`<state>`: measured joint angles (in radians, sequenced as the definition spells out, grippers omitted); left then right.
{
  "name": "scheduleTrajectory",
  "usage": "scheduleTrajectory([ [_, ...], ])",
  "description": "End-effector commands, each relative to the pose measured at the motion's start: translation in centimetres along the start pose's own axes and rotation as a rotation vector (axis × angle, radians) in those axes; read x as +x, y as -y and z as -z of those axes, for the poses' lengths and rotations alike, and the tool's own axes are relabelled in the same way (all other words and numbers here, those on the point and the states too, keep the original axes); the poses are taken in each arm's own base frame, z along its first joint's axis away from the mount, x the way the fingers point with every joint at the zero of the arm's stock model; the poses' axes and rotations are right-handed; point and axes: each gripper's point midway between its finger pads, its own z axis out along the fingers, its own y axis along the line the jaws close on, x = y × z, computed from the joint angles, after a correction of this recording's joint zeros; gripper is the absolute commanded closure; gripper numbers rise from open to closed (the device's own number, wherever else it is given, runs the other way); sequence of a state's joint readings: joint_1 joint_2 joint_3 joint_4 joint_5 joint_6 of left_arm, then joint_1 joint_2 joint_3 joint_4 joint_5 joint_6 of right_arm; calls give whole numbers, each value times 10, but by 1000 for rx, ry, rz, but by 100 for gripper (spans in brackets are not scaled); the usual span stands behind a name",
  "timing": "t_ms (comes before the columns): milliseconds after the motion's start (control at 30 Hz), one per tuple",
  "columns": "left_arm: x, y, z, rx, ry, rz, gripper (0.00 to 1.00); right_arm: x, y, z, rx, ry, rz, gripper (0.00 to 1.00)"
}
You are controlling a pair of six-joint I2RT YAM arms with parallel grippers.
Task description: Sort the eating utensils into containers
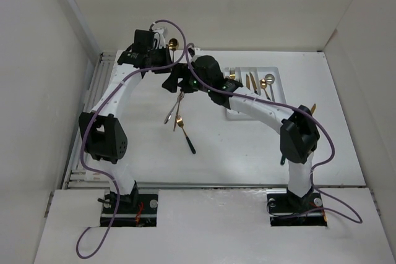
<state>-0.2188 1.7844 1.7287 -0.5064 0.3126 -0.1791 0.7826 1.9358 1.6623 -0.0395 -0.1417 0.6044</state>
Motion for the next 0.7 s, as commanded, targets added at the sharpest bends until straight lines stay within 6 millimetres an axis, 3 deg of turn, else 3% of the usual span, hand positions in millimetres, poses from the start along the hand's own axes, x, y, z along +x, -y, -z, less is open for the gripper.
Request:
scheduleTrajectory([
  [0,-19,20,29,39,58,11,100,-41,-28,-1,-61,129,-33,16],
  [233,-2,33,35,73,11,31,100,-30,-5,-17,10,130,-60,28],
  [300,-1,34,38,74,14,30,100,-34,-8,-16,5,137,-59,31],
  [367,3,43,40,90,8,16,100,-23,-1,-24,12,112,-61,36],
  [467,3,50,43,101,12,7,100,-20,-1,-27,5,100,-61,36],
  [667,19,44,38,90,-25,17,100,-25,4,-24,19,114,-64,44],
])
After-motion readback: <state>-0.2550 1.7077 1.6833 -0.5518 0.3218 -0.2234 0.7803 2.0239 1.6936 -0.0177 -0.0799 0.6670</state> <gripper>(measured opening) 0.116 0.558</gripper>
